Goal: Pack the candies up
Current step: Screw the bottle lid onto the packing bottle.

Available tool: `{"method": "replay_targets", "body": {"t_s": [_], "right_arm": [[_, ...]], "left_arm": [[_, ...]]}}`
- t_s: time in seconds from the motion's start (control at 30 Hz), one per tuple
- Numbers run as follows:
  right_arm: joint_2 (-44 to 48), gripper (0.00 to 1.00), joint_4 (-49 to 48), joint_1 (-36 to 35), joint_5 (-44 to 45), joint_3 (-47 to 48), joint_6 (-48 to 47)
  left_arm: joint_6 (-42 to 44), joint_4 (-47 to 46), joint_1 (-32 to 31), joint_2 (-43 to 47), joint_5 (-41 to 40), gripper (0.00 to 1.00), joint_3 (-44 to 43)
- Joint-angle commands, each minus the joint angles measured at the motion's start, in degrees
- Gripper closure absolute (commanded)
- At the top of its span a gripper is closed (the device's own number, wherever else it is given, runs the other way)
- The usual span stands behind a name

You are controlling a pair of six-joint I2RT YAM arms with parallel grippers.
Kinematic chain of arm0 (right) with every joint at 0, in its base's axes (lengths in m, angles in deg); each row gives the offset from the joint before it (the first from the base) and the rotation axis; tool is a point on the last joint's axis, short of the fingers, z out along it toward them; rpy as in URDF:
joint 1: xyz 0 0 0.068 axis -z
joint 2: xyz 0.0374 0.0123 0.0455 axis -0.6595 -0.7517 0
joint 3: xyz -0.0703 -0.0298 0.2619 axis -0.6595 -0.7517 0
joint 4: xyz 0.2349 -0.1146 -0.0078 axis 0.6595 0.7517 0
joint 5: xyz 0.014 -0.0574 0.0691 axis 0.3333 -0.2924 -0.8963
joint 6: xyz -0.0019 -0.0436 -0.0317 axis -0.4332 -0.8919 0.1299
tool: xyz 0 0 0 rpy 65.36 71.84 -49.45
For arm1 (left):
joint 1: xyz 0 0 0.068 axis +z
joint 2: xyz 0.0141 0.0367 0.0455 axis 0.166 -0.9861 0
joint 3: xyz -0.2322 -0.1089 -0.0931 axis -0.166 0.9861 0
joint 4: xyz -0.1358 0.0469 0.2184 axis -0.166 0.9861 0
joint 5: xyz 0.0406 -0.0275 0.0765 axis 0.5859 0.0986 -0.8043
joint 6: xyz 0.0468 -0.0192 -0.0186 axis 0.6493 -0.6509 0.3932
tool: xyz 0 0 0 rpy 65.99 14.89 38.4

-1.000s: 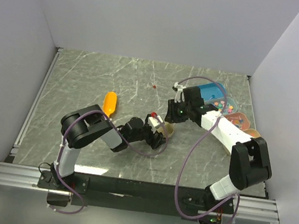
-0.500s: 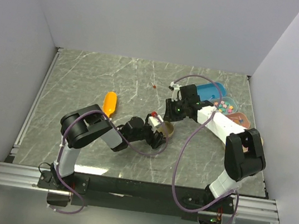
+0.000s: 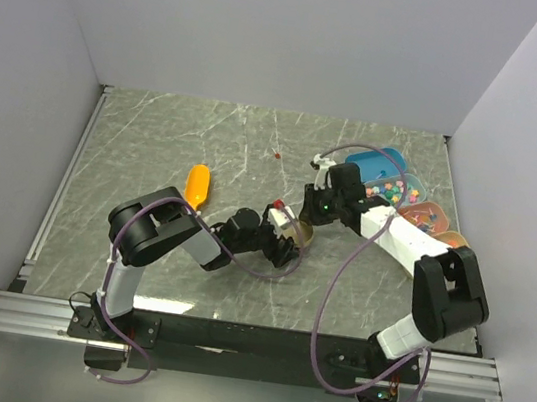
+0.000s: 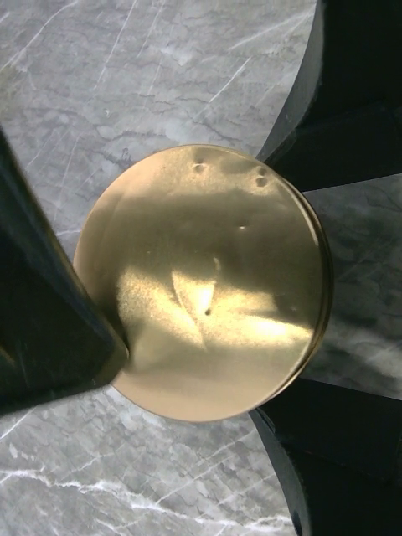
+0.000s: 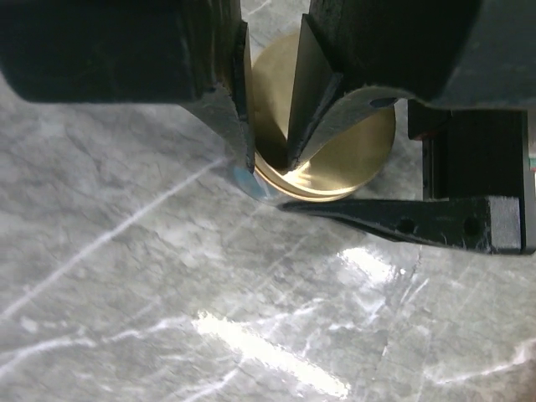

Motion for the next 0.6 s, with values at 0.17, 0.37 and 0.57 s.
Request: {"method": "replay_targets", "body": {"t_s": [0.17, 0.37, 0.57], "right_arm": [[7.68, 0.76, 5.33, -3.9, -2.62, -11.23, 11.03], [12.96, 0.87, -0.48, -6.19, -3.06, -20.64, 21.32], [14.46, 0.92, -4.96, -8.73, -3.94, -23.91, 27.65]], "left_arm": [[-4.04, 10.43, 1.33, -1.76, -6.64, 0.19, -2.18], [-4.74, 11.05, 1.33, -1.32, -8.14, 0.2, -2.62], [-6.32, 12.36, 1.33, -1.67, -9.45, 0.2, -3.32]]}}
